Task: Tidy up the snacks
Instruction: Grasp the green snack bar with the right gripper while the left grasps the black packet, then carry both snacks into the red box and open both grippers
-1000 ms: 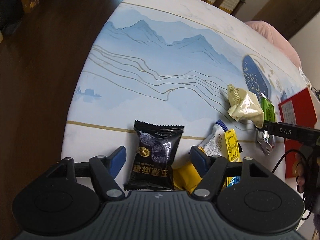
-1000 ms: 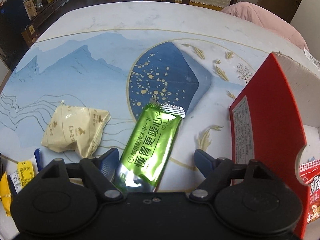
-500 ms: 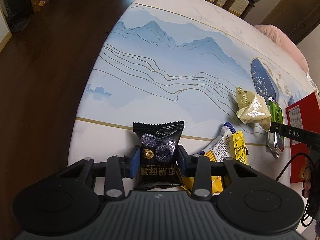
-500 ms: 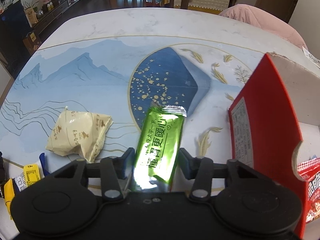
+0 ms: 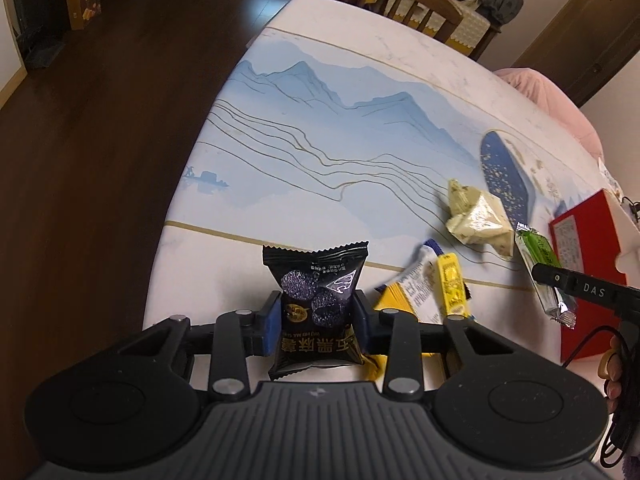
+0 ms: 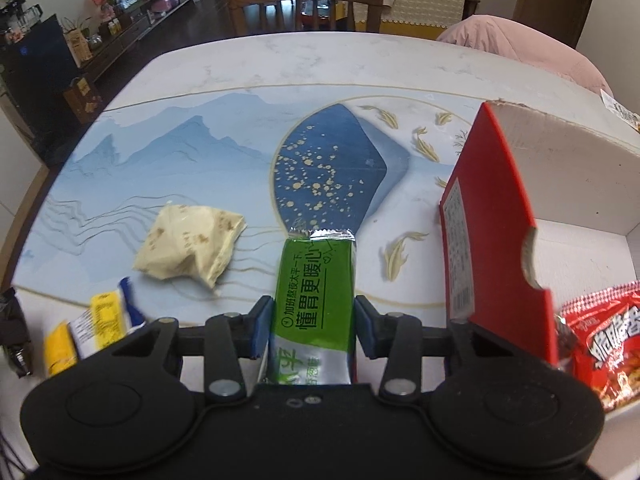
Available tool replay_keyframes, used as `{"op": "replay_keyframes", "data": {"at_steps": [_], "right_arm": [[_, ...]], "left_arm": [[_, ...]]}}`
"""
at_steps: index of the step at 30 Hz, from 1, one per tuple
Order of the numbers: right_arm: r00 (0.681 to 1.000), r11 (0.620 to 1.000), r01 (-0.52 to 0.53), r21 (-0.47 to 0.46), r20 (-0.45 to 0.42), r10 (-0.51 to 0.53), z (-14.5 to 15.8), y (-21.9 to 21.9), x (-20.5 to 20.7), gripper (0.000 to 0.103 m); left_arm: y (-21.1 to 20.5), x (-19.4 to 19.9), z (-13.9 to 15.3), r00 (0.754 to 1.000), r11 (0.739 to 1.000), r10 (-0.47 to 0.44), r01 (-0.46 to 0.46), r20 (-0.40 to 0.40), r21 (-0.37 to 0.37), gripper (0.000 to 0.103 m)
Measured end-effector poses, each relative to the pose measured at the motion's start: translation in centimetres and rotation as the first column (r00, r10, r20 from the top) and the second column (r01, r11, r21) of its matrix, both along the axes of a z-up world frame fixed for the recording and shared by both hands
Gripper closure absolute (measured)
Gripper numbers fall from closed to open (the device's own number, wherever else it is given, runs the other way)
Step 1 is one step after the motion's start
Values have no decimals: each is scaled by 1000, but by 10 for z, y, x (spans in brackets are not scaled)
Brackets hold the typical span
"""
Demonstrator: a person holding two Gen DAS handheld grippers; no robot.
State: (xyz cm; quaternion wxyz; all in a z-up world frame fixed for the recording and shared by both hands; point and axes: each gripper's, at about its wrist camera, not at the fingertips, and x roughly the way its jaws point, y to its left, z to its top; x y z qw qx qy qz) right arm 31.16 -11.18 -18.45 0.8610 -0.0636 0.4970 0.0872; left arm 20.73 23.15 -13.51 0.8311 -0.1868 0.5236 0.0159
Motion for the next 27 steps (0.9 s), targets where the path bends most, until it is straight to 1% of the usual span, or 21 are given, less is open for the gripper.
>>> {"op": "replay_keyframes", "data": {"at_steps": [7,13,21,27], "right_arm": [[1000,999,-23,41,14,23,32,-9,-24,61],[997,995,-55,85,53,51,62,-20,-46,61],[996,990,-43,132,89,31,95,-51,-64,61],[992,989,-11,149,128,-8,112,-85,-71,61]], "left_arm": [[-8,-18,19,1000,1000,-14,14,26,-19,68],[-26,-33,41,998,998,-47,48,48,-29,68],[-68,-39,75,991,993,-108,112,82,-48,68],[-110,-33,100,975,982,-182,188,128,-35,68]]}}
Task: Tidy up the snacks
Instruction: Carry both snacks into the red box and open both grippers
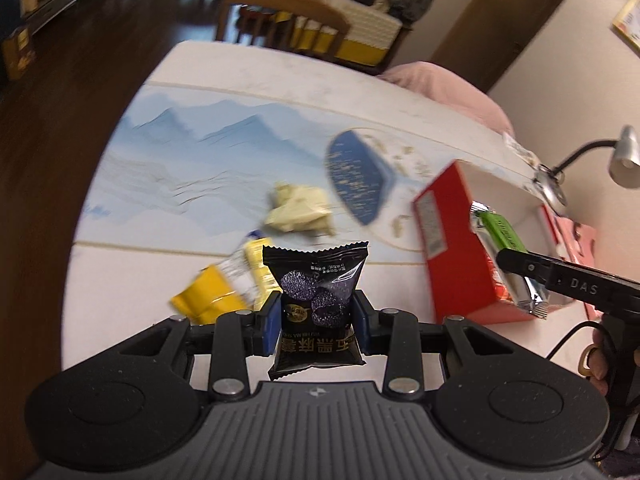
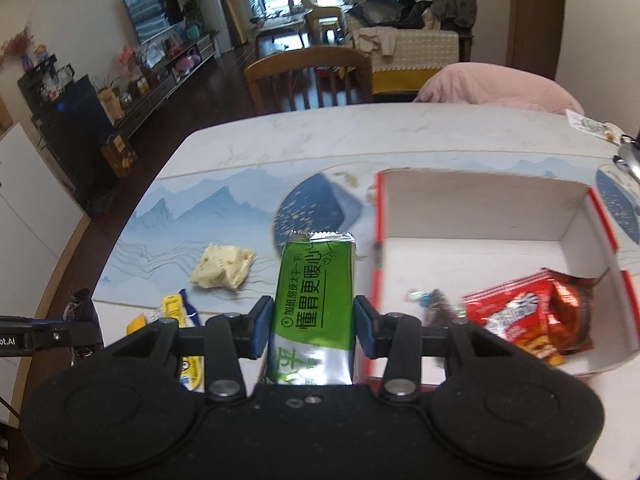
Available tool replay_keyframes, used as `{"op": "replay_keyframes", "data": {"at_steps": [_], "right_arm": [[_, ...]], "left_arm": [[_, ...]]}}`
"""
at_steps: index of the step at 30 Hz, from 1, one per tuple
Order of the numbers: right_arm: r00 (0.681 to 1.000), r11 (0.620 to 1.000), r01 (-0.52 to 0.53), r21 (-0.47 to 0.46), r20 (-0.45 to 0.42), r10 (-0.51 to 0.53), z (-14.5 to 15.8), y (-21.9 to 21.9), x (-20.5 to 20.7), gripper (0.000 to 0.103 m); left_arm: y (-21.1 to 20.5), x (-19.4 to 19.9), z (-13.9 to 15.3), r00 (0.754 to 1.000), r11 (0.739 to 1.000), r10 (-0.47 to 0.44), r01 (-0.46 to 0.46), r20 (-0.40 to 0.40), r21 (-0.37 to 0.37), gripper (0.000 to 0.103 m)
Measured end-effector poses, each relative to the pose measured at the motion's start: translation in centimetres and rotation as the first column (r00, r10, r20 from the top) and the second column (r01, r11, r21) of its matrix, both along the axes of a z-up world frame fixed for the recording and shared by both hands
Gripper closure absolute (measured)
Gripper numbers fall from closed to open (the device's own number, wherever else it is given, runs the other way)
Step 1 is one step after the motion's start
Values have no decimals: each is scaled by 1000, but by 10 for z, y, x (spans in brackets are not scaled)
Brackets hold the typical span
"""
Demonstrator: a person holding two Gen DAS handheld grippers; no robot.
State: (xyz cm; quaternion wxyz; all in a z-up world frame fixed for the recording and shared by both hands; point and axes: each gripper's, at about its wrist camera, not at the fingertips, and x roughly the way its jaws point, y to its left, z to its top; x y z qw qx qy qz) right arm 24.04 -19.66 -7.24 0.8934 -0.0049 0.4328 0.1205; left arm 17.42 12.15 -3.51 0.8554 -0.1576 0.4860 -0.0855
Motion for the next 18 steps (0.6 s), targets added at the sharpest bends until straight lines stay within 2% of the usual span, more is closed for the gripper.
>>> {"op": "replay_keyframes", "data": {"at_steps": [9,18], "right_arm": [[997,997,71,-12,27,-71,6,-55,5,61],[992,992,119,-31,49,-117,7,-110,16,61]], "left_arm": [[-78,26,18,992,992,-124,123,39,22,68],[-152,53,20,975,974,-220,218,27,62,68]]}}
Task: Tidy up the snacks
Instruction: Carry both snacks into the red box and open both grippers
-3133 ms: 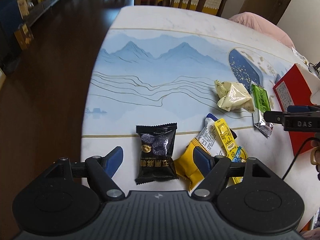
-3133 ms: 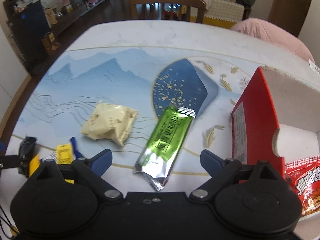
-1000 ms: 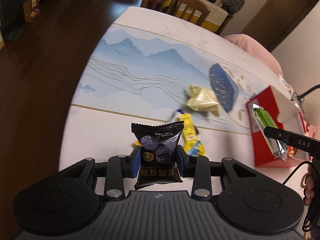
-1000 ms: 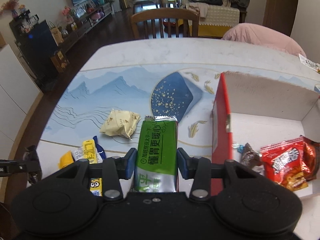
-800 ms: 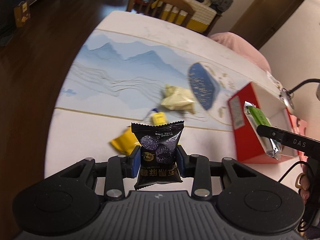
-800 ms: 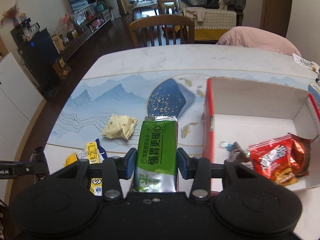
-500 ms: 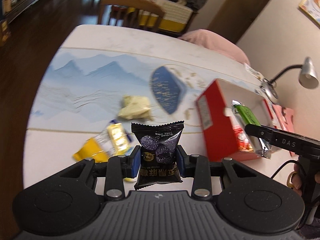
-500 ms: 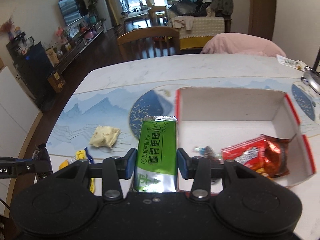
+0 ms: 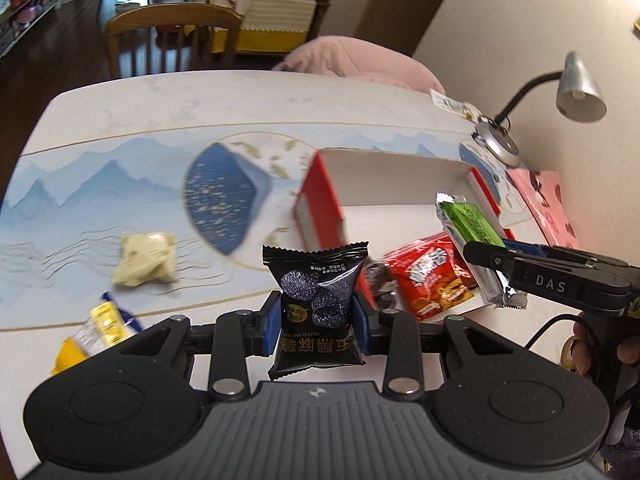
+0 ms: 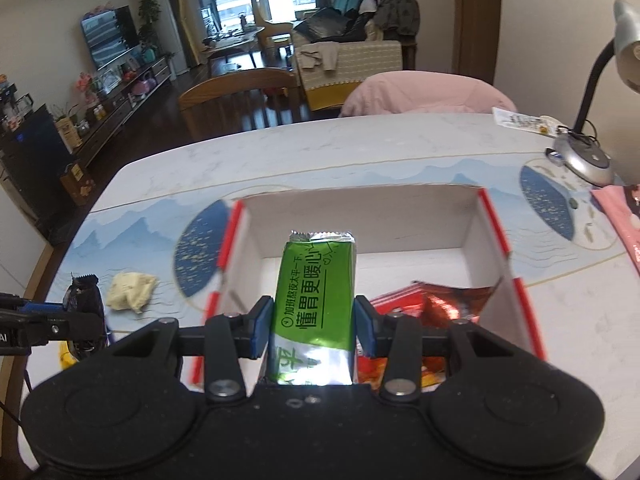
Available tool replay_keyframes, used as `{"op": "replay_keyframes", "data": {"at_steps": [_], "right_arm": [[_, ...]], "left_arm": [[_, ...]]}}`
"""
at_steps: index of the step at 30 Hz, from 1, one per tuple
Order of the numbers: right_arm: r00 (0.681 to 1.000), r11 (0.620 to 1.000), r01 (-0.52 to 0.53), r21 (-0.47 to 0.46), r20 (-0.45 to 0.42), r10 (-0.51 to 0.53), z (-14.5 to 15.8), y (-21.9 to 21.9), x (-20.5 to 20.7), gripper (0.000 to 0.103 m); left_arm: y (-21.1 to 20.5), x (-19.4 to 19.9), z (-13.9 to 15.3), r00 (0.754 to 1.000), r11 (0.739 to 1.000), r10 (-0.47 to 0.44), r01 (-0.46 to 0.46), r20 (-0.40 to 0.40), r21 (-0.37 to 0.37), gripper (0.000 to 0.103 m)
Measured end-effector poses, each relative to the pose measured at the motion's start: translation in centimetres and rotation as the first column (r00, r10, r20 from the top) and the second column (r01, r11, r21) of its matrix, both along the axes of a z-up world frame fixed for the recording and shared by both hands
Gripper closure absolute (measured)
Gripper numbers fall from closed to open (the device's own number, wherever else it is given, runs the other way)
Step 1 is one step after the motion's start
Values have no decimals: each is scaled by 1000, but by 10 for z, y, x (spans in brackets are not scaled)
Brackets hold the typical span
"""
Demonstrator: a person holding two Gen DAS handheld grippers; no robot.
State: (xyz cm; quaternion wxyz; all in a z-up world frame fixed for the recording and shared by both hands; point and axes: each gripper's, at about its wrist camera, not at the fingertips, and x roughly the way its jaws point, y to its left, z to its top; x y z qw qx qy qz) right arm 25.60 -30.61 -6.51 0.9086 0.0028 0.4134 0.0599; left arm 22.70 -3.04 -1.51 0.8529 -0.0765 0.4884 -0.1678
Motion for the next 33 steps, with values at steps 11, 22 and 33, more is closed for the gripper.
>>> {"op": "replay_keyframes", "data": {"at_steps": [11,22,33], "right_arm": [[1000,1000,-11,-15,-22,10,-13,-53,30,61],[994,994,-58,-89,-97,50,-39,-72,67,61],[987,986,-98,-137,-141,78,-56,-72,71,61]], "left_arm": [[-89,40,-4,996,992,-72,76,-47,97,68],[-152,74,-34,983,975,-119,142,-140,172,68],[-176,104,-76,966,963,-102,156,-239,218,68]]}}
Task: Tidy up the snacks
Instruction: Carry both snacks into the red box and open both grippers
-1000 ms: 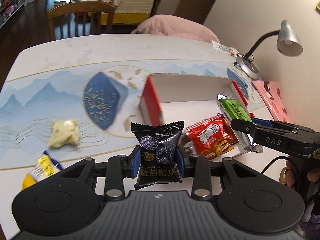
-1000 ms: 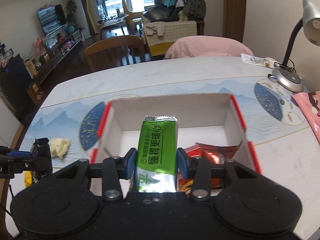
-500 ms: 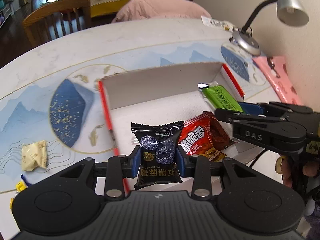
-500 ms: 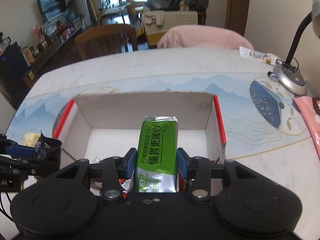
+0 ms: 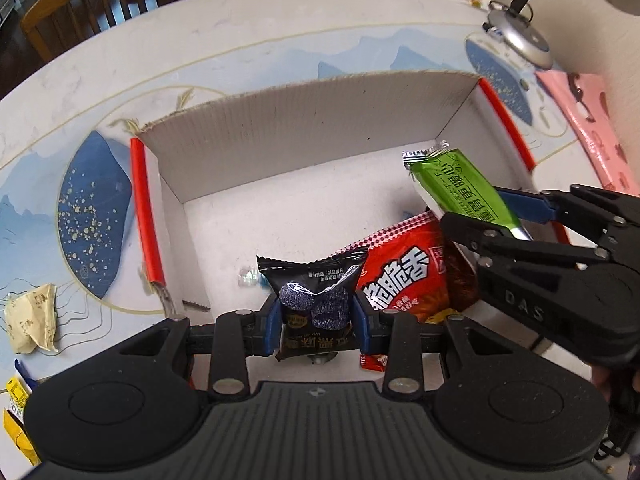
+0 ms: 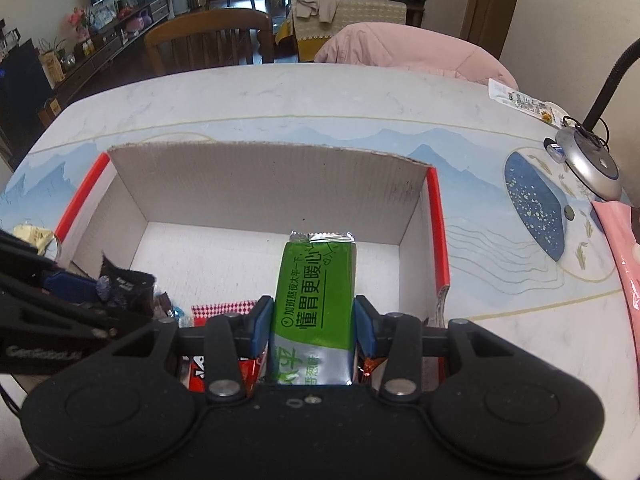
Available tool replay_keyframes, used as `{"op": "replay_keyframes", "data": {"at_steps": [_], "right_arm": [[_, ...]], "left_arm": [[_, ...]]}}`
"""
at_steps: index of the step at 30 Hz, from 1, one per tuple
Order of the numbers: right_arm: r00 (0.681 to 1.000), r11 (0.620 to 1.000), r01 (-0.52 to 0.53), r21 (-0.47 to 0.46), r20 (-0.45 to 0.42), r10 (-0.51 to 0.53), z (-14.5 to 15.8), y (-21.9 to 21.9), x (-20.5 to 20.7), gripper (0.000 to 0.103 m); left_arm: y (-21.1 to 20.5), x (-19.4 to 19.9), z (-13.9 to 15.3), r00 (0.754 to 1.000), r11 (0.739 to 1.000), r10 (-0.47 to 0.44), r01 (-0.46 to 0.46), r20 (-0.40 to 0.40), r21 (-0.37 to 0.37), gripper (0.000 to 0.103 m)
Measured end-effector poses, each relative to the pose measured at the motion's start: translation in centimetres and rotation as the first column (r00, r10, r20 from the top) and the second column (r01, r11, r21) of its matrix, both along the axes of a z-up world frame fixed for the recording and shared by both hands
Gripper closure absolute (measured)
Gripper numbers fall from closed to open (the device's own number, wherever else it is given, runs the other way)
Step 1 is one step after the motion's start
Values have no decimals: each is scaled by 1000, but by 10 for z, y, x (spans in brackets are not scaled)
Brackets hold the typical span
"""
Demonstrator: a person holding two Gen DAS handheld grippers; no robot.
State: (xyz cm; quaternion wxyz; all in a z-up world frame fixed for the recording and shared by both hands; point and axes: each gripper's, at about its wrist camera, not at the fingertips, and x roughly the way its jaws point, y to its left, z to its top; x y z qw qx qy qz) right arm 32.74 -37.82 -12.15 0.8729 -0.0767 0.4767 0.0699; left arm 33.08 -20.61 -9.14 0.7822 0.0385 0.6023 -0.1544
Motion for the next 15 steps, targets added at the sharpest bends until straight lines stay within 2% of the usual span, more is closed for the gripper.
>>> {"op": "replay_keyframes", "data": {"at_steps": [9,15], "right_arm": [[999,1000,-1,-11,-37,1,-9,-2,11,61],[999,1000,10,0,-42,-10,-11,-5,12,61]], "left_arm": [[-6,9,-18,999,999,-1,2,-45,33,68],[-2,9,-22,999,1000,4,-3,-54,18,68]]}}
